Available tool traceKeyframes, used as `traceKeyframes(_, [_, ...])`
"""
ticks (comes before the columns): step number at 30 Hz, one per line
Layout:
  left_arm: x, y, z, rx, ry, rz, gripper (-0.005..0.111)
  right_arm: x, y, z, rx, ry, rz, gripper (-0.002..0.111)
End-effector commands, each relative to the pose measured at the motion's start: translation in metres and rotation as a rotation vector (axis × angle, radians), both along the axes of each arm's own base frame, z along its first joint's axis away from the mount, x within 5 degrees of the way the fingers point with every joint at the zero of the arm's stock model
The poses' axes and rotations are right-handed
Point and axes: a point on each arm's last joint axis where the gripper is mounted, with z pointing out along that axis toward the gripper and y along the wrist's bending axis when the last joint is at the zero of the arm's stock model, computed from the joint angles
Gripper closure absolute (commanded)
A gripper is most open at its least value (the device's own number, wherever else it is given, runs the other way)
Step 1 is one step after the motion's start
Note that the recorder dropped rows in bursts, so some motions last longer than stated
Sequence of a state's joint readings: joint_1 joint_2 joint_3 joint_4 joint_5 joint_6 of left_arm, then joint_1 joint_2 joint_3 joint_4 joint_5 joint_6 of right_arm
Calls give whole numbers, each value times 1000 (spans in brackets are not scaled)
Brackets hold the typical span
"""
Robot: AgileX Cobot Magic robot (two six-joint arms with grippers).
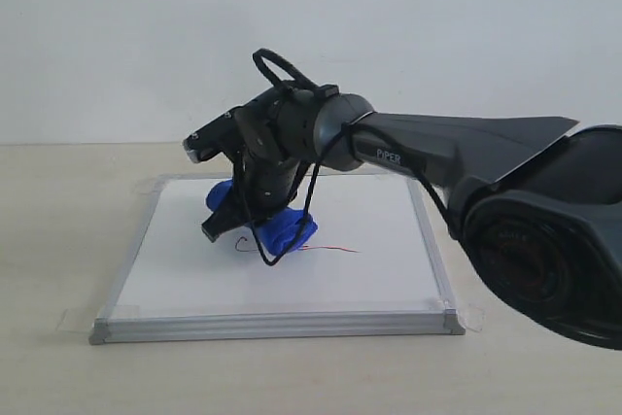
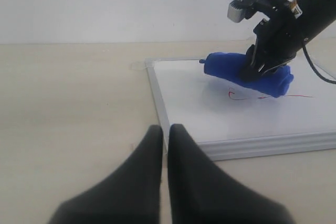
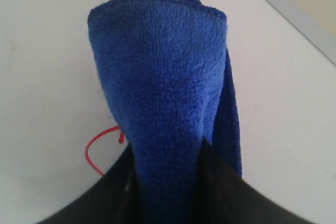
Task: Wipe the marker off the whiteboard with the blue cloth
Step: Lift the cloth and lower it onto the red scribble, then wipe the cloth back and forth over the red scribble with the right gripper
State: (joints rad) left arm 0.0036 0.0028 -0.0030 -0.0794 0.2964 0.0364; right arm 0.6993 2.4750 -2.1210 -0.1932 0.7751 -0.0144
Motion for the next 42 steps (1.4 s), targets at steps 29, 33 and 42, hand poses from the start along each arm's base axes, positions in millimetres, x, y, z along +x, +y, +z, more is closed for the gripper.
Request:
traceKeyframes(29, [0, 0, 0, -4, -8, -4, 103, 17, -36, -40, -202, 50, -170, 108])
traceKeyframes(33, [0, 0, 0, -4, -8, -4, 103, -6, -6, -49, -125, 154, 3, 108])
traceKeyframes(42, [0, 0, 0, -4, -8, -4, 103, -48, 47, -39, -89, 159, 303, 108])
